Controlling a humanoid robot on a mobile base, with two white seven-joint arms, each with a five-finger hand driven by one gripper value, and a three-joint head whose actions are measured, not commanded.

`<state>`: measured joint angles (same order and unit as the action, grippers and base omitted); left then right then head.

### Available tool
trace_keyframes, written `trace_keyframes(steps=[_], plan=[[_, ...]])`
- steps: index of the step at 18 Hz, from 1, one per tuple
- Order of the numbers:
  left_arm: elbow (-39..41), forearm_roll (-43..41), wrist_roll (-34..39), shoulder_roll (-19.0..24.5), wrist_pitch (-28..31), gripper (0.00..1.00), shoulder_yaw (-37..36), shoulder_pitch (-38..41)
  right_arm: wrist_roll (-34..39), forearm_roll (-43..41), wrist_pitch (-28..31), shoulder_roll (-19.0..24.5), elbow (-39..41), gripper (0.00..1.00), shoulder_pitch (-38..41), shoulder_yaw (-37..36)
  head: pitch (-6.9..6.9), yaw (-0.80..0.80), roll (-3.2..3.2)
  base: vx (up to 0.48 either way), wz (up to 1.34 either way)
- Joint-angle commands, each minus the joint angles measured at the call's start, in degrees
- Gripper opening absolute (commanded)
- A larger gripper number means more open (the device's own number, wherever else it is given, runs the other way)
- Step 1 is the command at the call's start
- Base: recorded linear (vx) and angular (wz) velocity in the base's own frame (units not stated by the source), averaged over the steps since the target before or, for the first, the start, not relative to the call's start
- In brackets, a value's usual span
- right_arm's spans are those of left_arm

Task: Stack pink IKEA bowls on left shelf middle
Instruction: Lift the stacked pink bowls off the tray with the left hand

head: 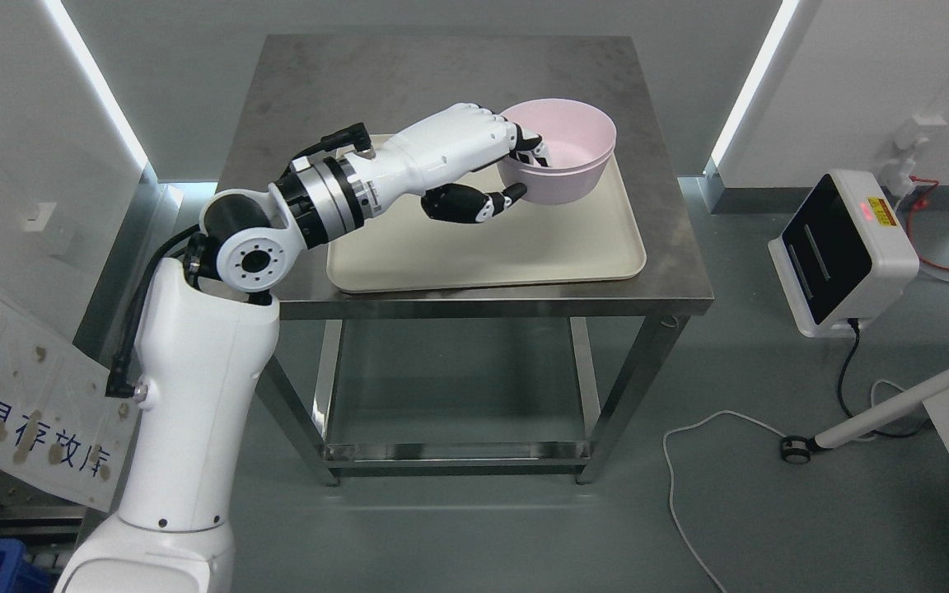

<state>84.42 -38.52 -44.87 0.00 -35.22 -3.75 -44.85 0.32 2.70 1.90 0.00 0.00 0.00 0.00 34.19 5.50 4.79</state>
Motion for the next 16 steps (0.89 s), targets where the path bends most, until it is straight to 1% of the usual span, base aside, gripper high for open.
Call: trace_keyframes(steps=[1, 3, 8, 11, 13, 16], plan=[[9.4, 2.4, -0.7, 1.0, -9.5, 0.02, 17.0, 7.3, 0.0, -2.7, 0.0, -1.0, 1.9, 1.00, 1.7, -0.6, 0.00, 0.00, 0.00, 0.000, 0.00], [9.4, 2.5, -0.6, 1.0, -9.8, 0.02, 17.0, 9.3, 0.0, -2.7, 0.0, -1.0, 1.9, 1.00, 1.7, -0.6, 0.00, 0.00, 0.00, 0.000, 0.00], [9.3, 2.8, -0.6, 1.0, -9.8, 0.03, 17.0, 9.5, 0.0, -2.7, 0.0, -1.0, 1.9, 1.00, 1.7, -0.6, 0.00, 0.00, 0.00, 0.000, 0.00], [9.1, 9.0, -0.9, 1.0, -9.8, 0.02, 15.3, 9.9, 0.0, -2.7, 0.1, -1.0, 1.9, 1.00, 1.7, -0.7, 0.00, 0.00, 0.00, 0.000, 0.00], [9.2, 9.9, -1.5, 1.0, -9.8, 0.03, 13.5, 11.4, 0.0, -2.7, 0.0, -1.0, 1.9, 1.00, 1.7, -0.6, 0.00, 0.00, 0.00, 0.000, 0.00], [9.2, 10.3, -1.8, 1.0, -9.8, 0.03, 13.2, 13.3, 0.0, -2.7, 0.1, -1.0, 1.9, 1.00, 1.7, -0.6, 0.00, 0.00, 0.00, -0.004, -0.02]])
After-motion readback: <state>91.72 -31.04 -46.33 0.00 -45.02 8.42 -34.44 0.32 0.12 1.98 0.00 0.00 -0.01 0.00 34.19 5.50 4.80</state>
